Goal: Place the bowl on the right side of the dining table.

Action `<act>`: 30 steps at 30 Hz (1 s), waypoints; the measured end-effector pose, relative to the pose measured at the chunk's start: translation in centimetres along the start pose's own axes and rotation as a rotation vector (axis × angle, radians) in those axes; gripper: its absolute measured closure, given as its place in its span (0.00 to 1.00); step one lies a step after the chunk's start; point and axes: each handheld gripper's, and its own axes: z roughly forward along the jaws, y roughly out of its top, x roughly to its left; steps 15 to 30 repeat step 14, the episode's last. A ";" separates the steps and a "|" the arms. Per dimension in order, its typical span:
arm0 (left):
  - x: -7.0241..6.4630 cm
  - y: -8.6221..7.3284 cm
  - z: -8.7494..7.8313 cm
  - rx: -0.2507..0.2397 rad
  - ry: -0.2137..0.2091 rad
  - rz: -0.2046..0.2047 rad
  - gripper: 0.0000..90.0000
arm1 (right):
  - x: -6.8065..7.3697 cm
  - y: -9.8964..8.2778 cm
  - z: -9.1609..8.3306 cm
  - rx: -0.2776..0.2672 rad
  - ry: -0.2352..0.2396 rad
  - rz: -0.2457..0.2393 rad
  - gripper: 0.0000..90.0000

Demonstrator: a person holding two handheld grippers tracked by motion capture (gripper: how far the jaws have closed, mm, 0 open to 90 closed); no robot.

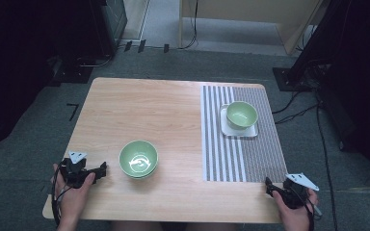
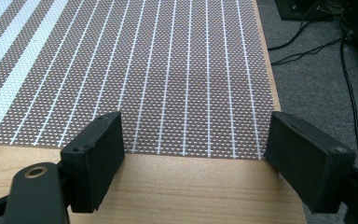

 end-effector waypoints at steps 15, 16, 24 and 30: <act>0.0 0.0 0.0 -0.001 0.000 0.001 0.00 | 0.1 0.0 -0.1 0.000 -0.009 0.003 0.22; 0.0 0.0 0.0 -0.001 0.000 0.001 0.00 | 0.1 0.0 -0.1 0.000 -0.009 0.003 0.22; 0.0 0.0 0.0 -0.001 0.000 0.001 0.00 | 0.1 0.0 -0.1 0.000 -0.009 0.003 0.22; 0.0 0.0 0.0 -0.001 0.000 0.001 0.00 | 0.1 0.0 -0.1 0.000 -0.009 0.003 0.22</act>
